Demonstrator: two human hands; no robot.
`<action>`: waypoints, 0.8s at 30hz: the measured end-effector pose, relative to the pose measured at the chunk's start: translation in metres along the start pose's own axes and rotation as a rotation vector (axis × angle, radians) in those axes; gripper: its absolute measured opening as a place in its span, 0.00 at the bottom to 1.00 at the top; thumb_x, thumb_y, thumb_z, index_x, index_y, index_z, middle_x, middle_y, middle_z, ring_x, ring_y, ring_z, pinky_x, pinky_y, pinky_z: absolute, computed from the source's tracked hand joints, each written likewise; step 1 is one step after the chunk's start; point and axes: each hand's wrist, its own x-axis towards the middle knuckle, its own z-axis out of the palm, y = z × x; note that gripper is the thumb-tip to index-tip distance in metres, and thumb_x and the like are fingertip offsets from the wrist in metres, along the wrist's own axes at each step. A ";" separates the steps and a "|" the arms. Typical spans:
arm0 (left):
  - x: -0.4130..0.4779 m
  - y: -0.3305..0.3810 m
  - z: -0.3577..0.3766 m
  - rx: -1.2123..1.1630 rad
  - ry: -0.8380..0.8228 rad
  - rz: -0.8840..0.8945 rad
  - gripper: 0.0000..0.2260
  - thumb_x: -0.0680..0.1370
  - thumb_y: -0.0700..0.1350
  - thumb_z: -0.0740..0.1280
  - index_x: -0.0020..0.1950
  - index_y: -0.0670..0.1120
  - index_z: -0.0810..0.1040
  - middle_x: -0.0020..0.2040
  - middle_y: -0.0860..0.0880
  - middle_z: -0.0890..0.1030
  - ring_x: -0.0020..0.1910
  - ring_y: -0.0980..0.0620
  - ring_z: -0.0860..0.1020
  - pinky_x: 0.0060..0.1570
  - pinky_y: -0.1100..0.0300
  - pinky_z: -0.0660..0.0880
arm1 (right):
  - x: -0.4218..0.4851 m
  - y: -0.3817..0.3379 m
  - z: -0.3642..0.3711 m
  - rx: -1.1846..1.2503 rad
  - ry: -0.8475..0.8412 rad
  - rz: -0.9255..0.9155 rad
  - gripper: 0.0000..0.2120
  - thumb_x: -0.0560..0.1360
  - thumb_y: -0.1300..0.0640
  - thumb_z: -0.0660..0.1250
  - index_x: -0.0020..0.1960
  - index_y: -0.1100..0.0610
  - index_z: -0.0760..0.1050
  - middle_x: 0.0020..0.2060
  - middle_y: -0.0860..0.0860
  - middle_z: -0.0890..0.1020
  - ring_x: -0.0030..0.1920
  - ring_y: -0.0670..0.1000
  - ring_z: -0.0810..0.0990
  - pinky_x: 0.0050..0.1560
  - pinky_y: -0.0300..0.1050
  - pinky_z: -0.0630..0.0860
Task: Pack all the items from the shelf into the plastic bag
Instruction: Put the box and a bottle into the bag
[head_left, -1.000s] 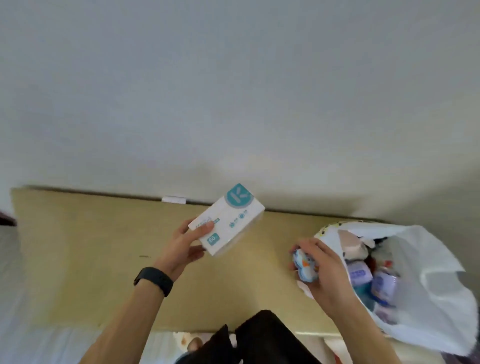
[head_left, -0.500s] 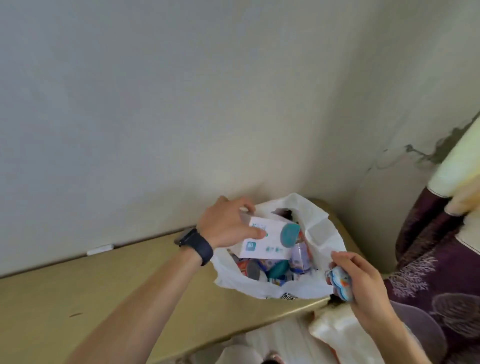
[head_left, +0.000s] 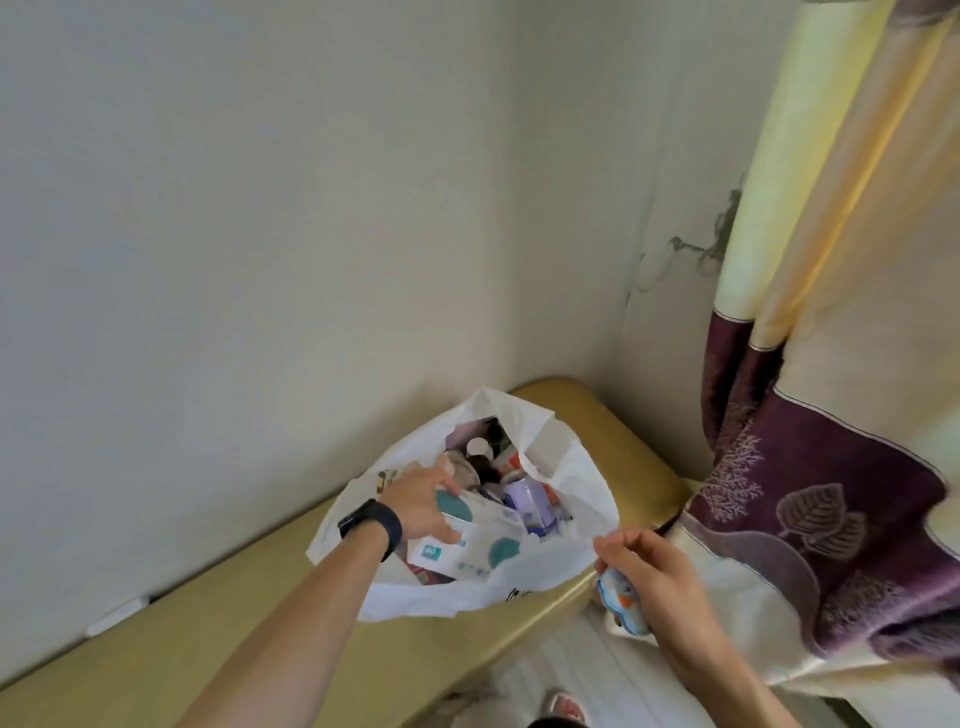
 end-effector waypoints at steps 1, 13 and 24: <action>0.003 -0.002 0.004 0.022 0.033 0.011 0.21 0.67 0.47 0.79 0.54 0.59 0.75 0.63 0.50 0.74 0.55 0.47 0.76 0.51 0.56 0.74 | 0.001 0.001 0.000 -0.009 0.009 0.002 0.08 0.74 0.58 0.73 0.41 0.61 0.78 0.33 0.57 0.81 0.32 0.55 0.77 0.29 0.44 0.72; -0.013 -0.022 0.008 0.330 0.294 0.084 0.20 0.76 0.43 0.65 0.66 0.58 0.73 0.74 0.50 0.64 0.70 0.46 0.65 0.62 0.53 0.69 | 0.023 0.003 0.042 -0.064 -0.133 0.138 0.08 0.76 0.54 0.71 0.46 0.60 0.81 0.45 0.63 0.83 0.39 0.56 0.81 0.35 0.47 0.75; -0.086 -0.092 0.002 -0.152 0.266 -0.377 0.23 0.77 0.38 0.59 0.70 0.55 0.70 0.62 0.47 0.78 0.38 0.51 0.76 0.31 0.60 0.72 | 0.121 0.000 0.148 0.096 -0.215 0.430 0.13 0.76 0.68 0.66 0.60 0.61 0.70 0.57 0.64 0.77 0.59 0.63 0.79 0.59 0.57 0.79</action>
